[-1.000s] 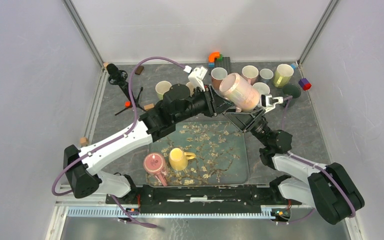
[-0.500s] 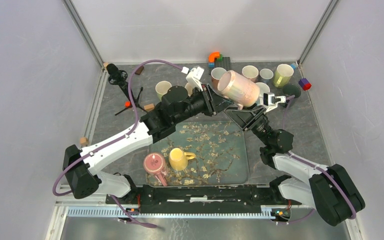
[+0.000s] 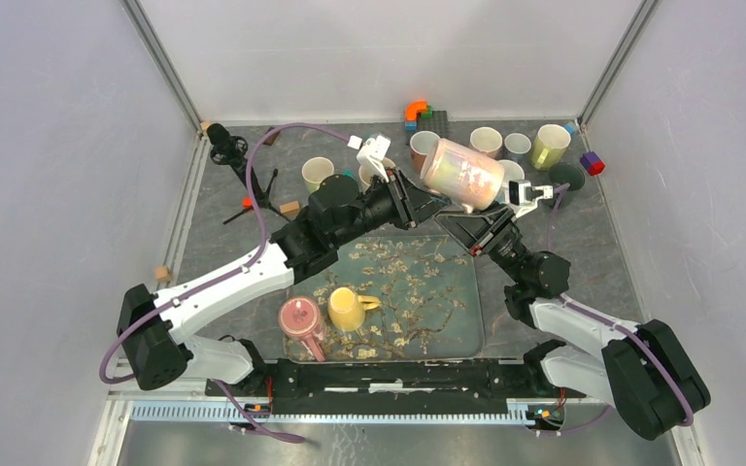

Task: Turn the mug right side up
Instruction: Turn over the cup on the tray.

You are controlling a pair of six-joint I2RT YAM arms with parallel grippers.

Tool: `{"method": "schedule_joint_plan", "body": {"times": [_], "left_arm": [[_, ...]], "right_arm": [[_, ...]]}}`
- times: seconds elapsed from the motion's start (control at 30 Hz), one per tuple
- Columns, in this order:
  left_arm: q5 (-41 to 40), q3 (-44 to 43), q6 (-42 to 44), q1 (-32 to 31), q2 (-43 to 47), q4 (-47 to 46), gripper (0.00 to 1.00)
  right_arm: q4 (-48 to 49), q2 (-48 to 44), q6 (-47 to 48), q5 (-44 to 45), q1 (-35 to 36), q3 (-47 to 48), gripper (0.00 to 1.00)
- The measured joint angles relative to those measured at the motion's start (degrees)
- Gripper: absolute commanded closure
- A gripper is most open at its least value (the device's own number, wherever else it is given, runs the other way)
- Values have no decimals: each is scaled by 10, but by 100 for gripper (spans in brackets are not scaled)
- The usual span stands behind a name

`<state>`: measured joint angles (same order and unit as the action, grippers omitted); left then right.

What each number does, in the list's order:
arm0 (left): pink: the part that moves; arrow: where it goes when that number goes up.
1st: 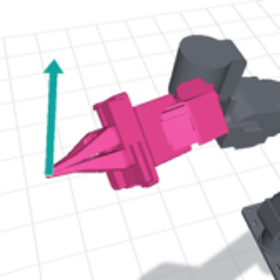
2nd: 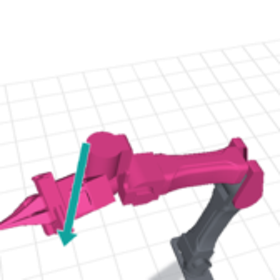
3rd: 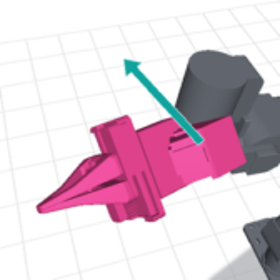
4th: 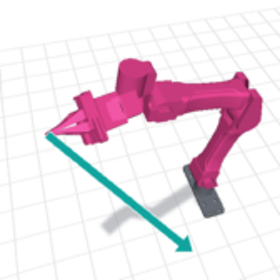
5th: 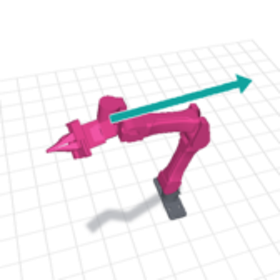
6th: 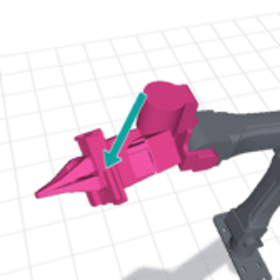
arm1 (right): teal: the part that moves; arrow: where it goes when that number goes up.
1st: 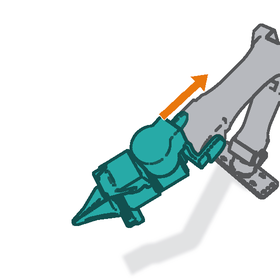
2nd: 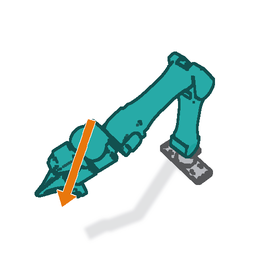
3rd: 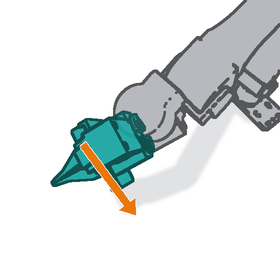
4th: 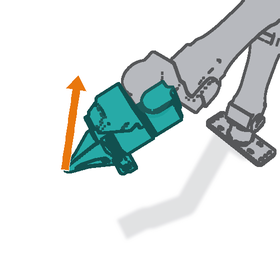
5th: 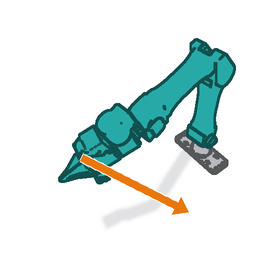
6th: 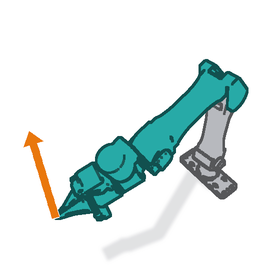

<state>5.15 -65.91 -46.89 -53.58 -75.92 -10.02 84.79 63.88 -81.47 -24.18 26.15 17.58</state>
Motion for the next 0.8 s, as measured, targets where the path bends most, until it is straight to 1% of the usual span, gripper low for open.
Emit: {"method": "schedule_joint_plan", "body": {"times": [0.07,0.13,0.2,0.4,0.53,0.8], "left_arm": [[0,7,0,0,4,-7,97],[0,13,0,0,8,-13,94],[2,17,0,0,10,-18,89],[18,23,1,-1,15,-35,64],[21,26,4,0,17,-31,50],[8,30,15,7,23,-16,27]], "right_arm": [[-1,-1,-2,-4,0,0,95],[-2,-4,3,-8,1,0,100],[-6,-10,13,-11,1,0,100],[-45,-53,58,-15,1,0,100],[-108,-92,118,-12,2,0,100],[-259,-141,230,5,0,17,100]]}}
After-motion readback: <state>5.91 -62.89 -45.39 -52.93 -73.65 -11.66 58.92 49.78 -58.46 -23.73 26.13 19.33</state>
